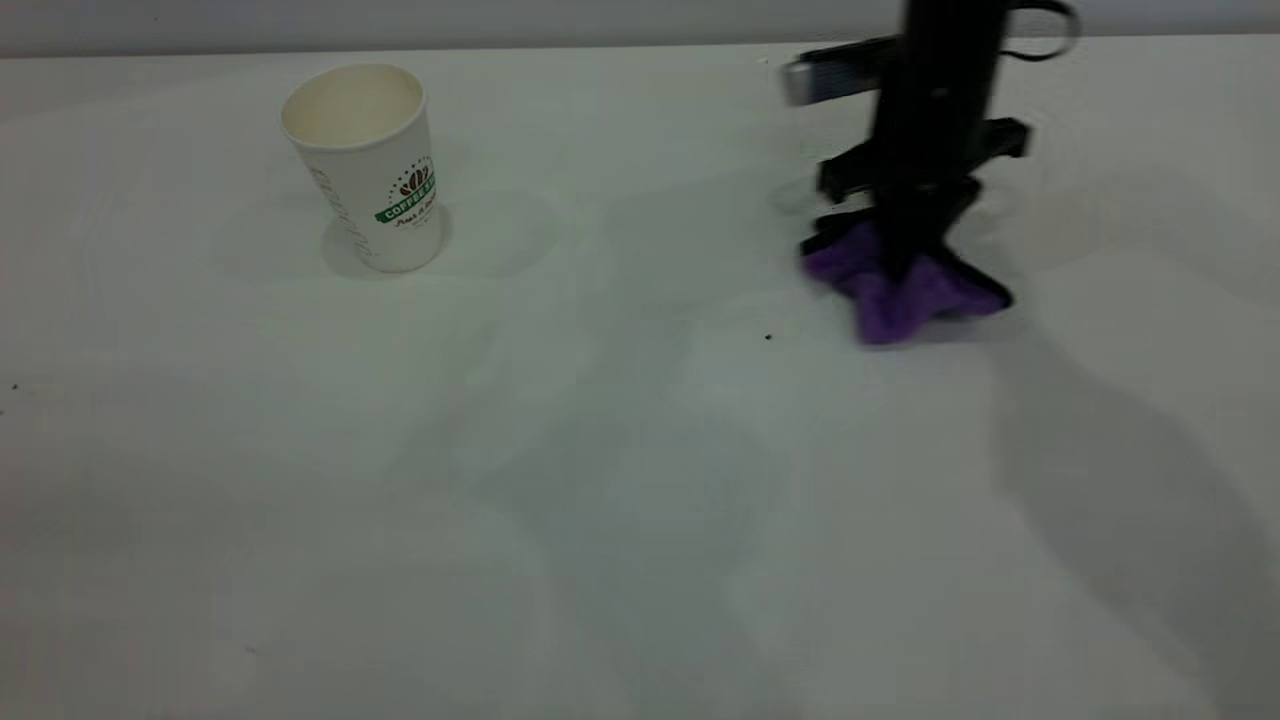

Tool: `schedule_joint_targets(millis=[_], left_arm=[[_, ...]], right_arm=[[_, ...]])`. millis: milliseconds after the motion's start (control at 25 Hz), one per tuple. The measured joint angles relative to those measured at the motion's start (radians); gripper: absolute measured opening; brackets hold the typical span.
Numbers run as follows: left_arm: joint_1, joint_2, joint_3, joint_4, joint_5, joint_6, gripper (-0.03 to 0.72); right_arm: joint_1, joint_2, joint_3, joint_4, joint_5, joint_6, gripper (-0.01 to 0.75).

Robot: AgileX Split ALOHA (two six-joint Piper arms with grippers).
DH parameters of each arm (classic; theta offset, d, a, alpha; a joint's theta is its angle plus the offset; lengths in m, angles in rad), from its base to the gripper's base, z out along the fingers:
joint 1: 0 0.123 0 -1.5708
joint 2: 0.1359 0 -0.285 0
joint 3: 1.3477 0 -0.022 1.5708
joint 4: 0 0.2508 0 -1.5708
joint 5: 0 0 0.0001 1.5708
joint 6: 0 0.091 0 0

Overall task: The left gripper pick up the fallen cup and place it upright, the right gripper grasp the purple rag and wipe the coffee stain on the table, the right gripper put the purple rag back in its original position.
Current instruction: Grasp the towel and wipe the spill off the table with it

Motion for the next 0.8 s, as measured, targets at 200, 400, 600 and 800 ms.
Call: schedule_joint_targets(millis=[200, 400, 600, 800], left_arm=[[0.0, 0.0, 0.0, 0.0, 0.0, -0.001, 0.554], [0.0, 0.0, 0.0, 0.0, 0.0, -0.001, 0.554], [0.0, 0.0, 0.0, 0.0, 0.0, -0.001, 0.554], [0.0, 0.0, 0.0, 0.0, 0.0, -0.001, 0.554]], right_arm=[[-0.076, 0.0, 0.0, -0.013, 0.027, 0.0, 0.066], [-0.106, 0.0, 0.001, -0.031, 0.039, 0.0, 0.073], [-0.106, -0.008, 0.003, -0.039, 0.032, 0.003, 0.09], [-0.108, -0.018, 0.006, -0.036, 0.023, -0.002, 0.158]])
